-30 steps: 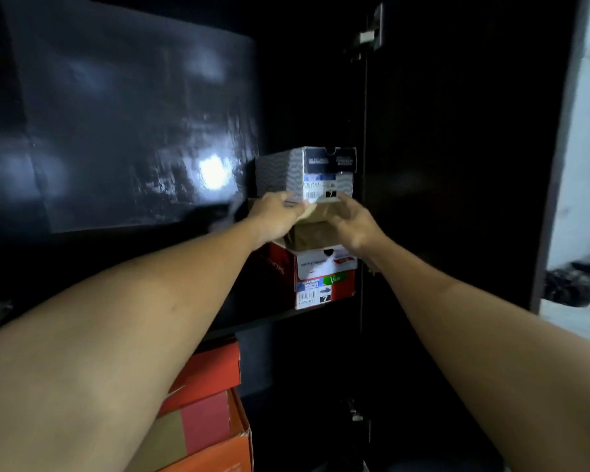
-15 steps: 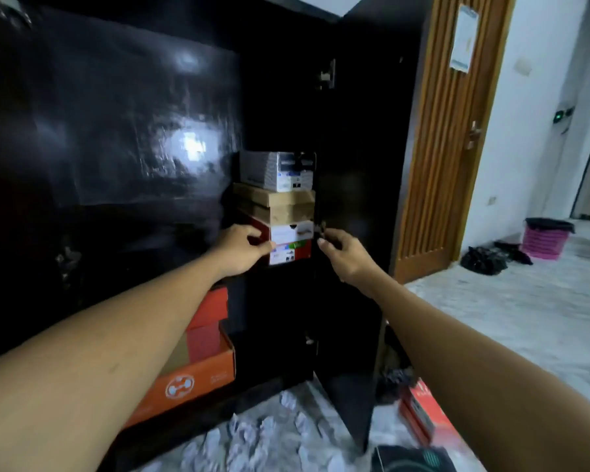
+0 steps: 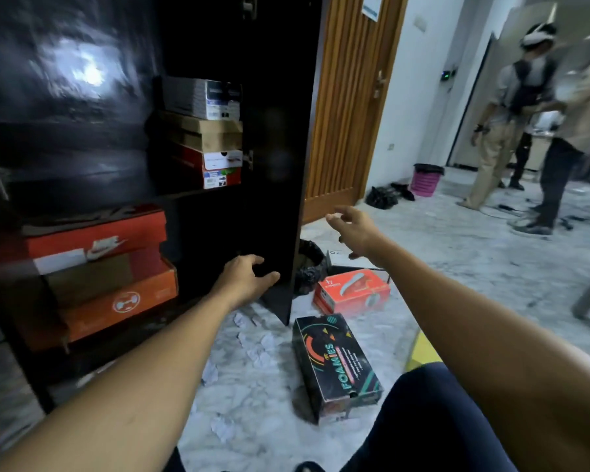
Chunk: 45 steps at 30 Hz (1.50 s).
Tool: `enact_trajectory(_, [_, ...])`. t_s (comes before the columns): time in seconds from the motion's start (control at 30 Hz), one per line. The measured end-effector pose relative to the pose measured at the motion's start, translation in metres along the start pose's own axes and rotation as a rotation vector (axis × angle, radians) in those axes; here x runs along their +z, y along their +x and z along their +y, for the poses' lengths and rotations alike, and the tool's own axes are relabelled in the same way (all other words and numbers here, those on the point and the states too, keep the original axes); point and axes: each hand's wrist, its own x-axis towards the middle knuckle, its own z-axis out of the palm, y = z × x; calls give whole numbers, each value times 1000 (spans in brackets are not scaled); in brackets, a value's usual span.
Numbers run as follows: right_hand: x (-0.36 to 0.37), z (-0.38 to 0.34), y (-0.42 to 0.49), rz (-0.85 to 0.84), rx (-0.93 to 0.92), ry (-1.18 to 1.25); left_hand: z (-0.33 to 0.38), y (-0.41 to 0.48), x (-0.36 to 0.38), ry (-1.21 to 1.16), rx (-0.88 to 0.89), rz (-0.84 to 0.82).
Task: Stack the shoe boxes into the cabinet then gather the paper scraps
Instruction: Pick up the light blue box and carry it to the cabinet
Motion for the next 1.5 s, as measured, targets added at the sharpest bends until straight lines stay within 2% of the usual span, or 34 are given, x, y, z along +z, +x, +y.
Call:
enact_trajectory(0.23, [-35,68,-55,148,259,-25,47,12,55,20,220,-199])
enact_trajectory(0.33, [-42,99,-79,203,367,8,56,13,72,73,257,-273])
enact_trajectory(0.47, [-38,142,-100,204,451,53,63,14,96,40,218,-297])
enact_trajectory(0.6, [-30,199,-99,203,465,64,63,23,130,111,169,-304])
enact_trajectory(0.8, [6,300,-41,195,519,133,37,63,228,127,117,-321])
enact_trajectory(0.97, [7,362,-1,197,541,144,34,96,305,186,142,-431])
enact_trajectory(1.2, [-72,414,11,298,609,126,91,144,360,181,257,-514])
enact_trajectory(1.33, [-147,454,-4,370,648,-40,140,155,418,86,325,-566])
enact_trajectory(1.5, [-236,524,-33,326,759,-204,183,139,516,96,375,-668])
